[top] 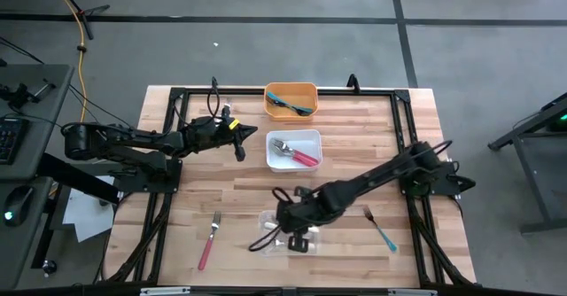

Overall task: Sort silverware by color (type)
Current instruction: Put the bottom right white fork into the transparent bin, then put the blue fork into the yellow bin

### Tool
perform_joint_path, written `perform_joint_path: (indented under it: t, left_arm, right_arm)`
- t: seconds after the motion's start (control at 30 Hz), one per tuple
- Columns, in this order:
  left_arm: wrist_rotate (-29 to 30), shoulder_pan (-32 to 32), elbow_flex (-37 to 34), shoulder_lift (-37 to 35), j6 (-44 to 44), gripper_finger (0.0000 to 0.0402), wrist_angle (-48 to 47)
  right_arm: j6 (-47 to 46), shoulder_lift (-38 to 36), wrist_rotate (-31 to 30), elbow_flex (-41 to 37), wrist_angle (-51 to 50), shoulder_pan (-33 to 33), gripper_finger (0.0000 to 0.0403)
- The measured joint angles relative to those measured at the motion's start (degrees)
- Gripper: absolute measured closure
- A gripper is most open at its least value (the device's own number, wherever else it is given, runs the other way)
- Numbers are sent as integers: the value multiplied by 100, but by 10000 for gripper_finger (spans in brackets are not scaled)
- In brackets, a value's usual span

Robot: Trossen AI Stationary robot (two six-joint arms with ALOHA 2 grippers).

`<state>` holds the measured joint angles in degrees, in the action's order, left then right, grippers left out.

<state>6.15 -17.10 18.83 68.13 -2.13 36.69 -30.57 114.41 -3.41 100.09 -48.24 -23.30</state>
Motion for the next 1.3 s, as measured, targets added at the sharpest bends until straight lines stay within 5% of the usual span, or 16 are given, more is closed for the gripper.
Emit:
perform_joint_path:
  t: [0.47, 0.87, 1.1, 1.3]
  left_arm:
    - [0, 1, 0, 0, 18, 401, -62]
    - [0, 1, 0, -1, 17, 401, -80]
    - [0, 0, 0, 0, 12, 401, -131]
    - [0, 1, 0, 1, 9, 401, -200]
  right_arm:
    - [493, 615, 452, 26, 141, 353, 385]
    - [1271, 624, 725, 40, 91, 345, 295]
    - [2433, 339, 203, -61, -634, 31, 345]
    - [2667, -341, -652, -1071, 159, -113, 394]
